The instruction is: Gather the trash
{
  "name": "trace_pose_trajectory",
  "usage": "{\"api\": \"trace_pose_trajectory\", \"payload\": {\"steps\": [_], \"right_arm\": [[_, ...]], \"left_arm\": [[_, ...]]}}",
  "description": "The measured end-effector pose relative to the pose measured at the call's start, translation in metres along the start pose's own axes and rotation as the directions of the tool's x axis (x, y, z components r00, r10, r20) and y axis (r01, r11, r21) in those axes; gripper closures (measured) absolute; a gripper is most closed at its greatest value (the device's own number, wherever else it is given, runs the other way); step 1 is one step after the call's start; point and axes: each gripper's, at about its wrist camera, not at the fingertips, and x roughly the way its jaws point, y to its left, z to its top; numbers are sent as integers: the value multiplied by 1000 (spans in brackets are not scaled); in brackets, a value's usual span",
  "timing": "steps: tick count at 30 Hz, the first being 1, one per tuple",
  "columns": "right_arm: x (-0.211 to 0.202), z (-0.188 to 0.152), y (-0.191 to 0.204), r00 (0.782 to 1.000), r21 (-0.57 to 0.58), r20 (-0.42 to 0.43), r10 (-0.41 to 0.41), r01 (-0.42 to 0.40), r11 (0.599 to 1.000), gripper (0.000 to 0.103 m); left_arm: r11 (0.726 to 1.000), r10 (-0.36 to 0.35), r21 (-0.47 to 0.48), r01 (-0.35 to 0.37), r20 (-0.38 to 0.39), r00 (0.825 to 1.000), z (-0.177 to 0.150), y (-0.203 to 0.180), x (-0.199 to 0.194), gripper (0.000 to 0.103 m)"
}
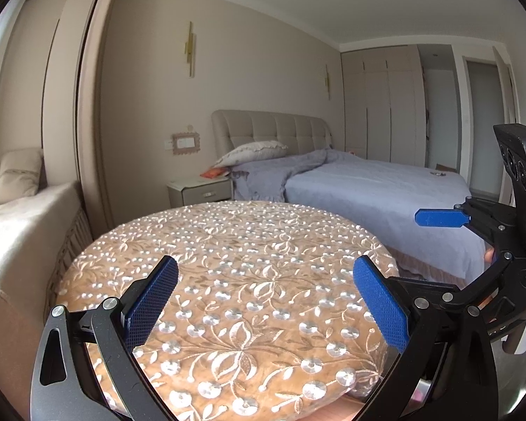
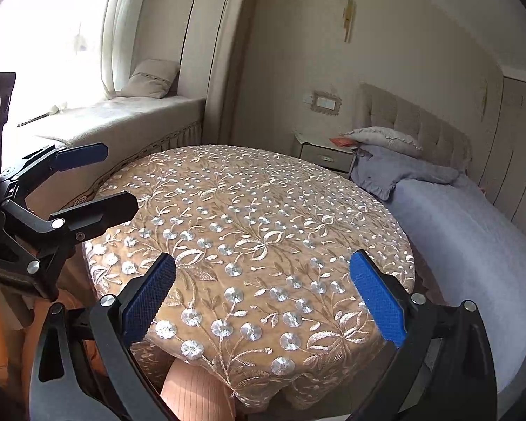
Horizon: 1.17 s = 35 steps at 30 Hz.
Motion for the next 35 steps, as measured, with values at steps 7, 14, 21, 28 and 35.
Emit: {"api": "trace_pose_trajectory", "payload": {"steps": [7, 14, 21, 28, 35], "right_arm": [[2, 2, 2, 1000, -4, -1, 3, -3, 1000, 4], [5, 2, 4, 1000, -7, -5, 2, -2, 1000, 4], [11, 1, 6, 1000, -5, -10, 13, -13, 1000, 4], [25, -4, 3, 999, 8, -29, 39, -38, 999, 4], [40, -12, -3, 998, 41, -40, 57, -55, 998, 4]], "left_arm": [[1000, 1, -4, -1, 3, 1000, 0, 2, 0, 5], [1000, -4, -1, 4, 6, 1000, 0, 0, -2, 5], [1000, -4, -6, 4, -2, 1000, -1, 0, 0, 5], [1000, 11, -22, -12, -30, 999, -7, 7, 8, 5], [998, 55, 21, -54, -76, 996, -10, 2, 24, 5]]}}
